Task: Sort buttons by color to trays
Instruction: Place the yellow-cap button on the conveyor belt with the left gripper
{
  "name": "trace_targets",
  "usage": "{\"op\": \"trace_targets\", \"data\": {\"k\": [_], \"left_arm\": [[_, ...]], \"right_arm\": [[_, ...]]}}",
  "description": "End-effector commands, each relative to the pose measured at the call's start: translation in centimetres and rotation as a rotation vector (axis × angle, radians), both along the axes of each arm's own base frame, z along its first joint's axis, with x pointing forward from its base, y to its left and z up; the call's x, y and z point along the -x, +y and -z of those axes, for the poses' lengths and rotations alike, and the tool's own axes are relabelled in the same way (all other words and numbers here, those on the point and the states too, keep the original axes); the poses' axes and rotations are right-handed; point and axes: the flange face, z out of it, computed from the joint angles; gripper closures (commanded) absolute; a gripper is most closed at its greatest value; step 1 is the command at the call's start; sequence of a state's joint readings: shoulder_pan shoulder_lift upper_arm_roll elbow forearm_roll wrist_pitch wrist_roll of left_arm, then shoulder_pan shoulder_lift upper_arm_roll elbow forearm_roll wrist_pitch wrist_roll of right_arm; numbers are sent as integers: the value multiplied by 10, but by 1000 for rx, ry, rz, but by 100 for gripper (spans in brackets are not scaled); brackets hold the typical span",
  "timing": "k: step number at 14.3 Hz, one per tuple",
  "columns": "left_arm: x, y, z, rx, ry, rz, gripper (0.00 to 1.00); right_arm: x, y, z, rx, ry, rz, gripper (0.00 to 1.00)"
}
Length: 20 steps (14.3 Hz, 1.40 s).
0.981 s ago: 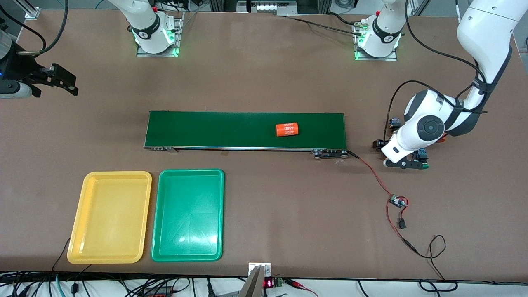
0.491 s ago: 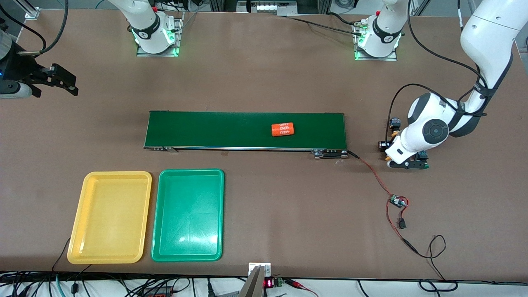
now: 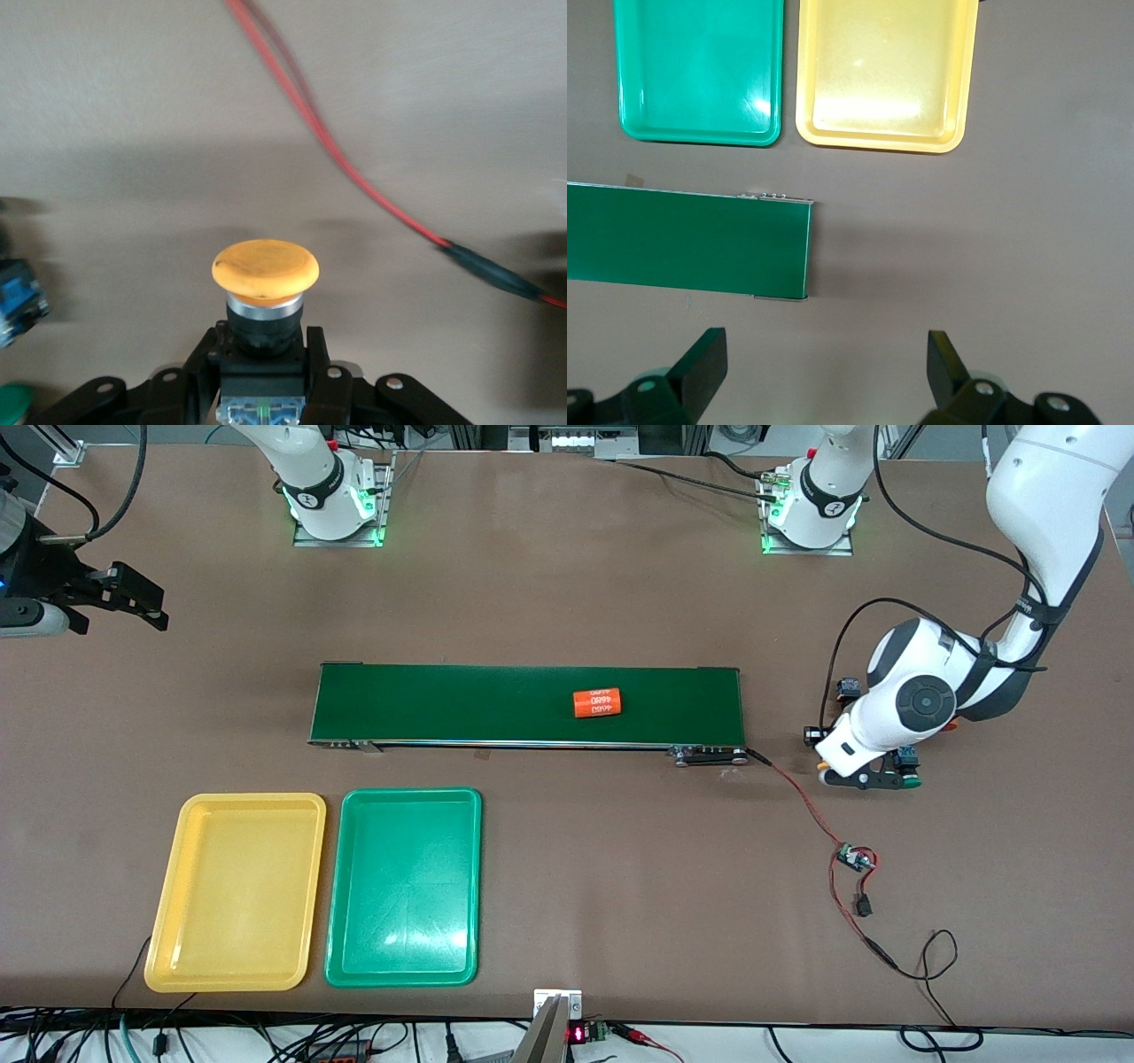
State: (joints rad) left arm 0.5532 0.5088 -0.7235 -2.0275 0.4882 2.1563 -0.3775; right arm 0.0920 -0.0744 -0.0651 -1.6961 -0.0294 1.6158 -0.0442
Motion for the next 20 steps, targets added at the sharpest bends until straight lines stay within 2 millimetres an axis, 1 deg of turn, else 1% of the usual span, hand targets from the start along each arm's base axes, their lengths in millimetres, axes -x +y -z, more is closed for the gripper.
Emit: {"op": "trace_targets", "data": {"k": [1,2,3,5,7,8,9,11,12,13,14,15,16,18,19,20], "left_arm": [[-7,-46,-58,-38,13,41,71],[-4,-68,-69,-25,9,38,71],[1,-88,-74,2,12,46,71],[12,-128,-67,107,61,30,69],[29,-181,-61,135,48,39,70],[40,-205,-51,146,63,35,70],[48,-225,-41,159,64,-4,71],[57,-249,-33,183,49,-57,71],[58,-251,-31,178,44,-53,71],[53,-243,-23,165,36,-60,70],[54,-247,-16,176,36,-58,65],[54,-251,-10,190,37,-78,49],[51,-249,-9,189,35,-113,0],[44,-241,-20,181,17,-126,0],[37,-230,-34,158,-2,-135,0],[28,-221,-54,115,-1,-140,0]], "right_arm": [[2,1,0,10,-6,-2,0],[2,1,0,10,-6,-2,0],[2,1,0,10,-6,-2,0],[2,1,0,10,-8,-2,0],[2,1,1,10,-6,-2,0],[2,1,1,10,-6,-2,0],[2,0,1,10,-6,0,0],[2,1,1,10,-8,-2,0],[2,0,1,10,-6,0,0],[2,0,1,10,-6,0,0],[2,0,1,10,-6,0,0],[2,1,1,10,-8,-2,0],[2,0,1,10,-8,0,0],[2,0,1,10,-6,0,0],[2,1,1,10,-6,-2,0],[2,0,1,10,-8,0,0]]}}
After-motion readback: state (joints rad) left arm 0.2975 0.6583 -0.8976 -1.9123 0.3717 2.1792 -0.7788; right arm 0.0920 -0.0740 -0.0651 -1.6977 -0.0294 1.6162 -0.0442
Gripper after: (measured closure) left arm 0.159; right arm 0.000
